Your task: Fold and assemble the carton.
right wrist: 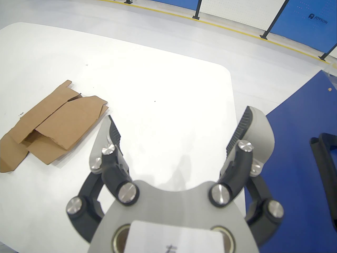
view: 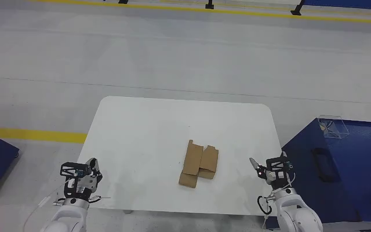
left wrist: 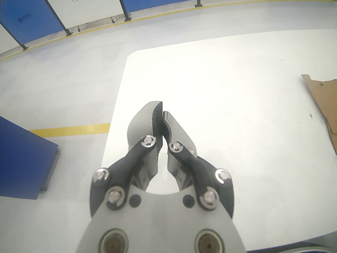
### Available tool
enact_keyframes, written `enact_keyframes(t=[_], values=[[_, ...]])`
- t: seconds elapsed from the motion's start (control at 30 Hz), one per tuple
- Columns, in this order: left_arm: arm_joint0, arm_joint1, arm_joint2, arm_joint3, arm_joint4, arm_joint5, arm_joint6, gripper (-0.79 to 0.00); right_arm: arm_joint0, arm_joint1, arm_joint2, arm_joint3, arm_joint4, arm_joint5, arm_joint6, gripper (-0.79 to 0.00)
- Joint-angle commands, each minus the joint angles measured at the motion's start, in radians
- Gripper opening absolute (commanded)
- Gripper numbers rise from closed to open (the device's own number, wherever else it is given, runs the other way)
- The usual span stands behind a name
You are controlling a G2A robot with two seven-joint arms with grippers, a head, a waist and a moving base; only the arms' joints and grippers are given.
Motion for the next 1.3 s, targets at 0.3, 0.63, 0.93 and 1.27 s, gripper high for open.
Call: enact_keyframes(t=[0.3, 0.63, 0.93, 1.27], values=[[0.000, 0.000, 0.000, 0.000, 0.000, 0.000, 0.000, -0.785, 0.000, 0.000, 0.000, 0.000, 0.000, 0.000, 0.000, -0.001], [0.000, 0.000, 0.000, 0.000, 0.000, 0.000, 0.000, 0.000, 0.157, 0.020, 0.128, 0.022, 0.930, -0.280, 0.860, 0.000], [0.000, 0.000, 0.000, 0.000, 0.000, 0.000, 0.000, 0.000, 0.556, 0.046, 0.037, 0.488, 1.436, -0.166, 1.472, 0.000], [0.000, 0.000, 0.000, 0.000, 0.000, 0.000, 0.000, 0.000, 0.749, -0.012, -0.263, 0.838, 1.375, -0.309, 1.261, -0.018]])
